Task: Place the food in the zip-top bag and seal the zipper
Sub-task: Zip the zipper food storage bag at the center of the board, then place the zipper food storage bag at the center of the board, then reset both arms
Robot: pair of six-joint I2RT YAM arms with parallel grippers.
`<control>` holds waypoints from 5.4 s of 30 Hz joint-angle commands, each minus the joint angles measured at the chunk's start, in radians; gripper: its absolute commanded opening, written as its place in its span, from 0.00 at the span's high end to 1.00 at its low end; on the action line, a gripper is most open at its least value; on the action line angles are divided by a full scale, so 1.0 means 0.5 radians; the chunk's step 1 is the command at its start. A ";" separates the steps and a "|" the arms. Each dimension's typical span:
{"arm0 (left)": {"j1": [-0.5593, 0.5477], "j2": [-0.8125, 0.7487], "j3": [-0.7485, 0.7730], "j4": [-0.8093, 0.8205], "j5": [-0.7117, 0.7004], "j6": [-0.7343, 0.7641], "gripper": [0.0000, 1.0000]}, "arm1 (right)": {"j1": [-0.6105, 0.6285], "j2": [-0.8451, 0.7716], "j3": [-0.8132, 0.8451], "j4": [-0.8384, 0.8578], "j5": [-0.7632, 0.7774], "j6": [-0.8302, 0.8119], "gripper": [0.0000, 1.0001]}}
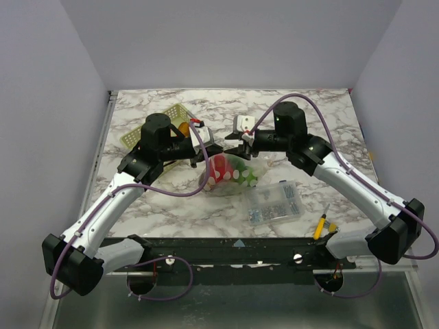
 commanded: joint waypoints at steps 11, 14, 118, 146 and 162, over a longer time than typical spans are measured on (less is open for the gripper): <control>-0.001 -0.100 -0.071 0.204 -0.027 -0.128 1.00 | 0.016 0.083 0.094 -0.071 -0.075 0.004 0.96; -0.001 -0.143 -0.125 0.271 -0.073 -0.150 1.00 | 0.014 0.064 0.054 -0.040 -0.004 0.007 1.00; -0.007 -0.564 -0.531 0.715 -1.104 -0.084 0.21 | -0.526 0.635 0.302 0.107 -0.463 0.739 1.00; -0.004 -0.713 -0.623 0.935 -1.488 -0.322 0.17 | -1.821 0.745 -0.588 0.899 0.937 1.980 0.84; -0.003 -0.795 -0.392 0.644 -1.455 -0.823 0.02 | -1.555 0.494 0.063 -0.415 1.809 2.190 0.00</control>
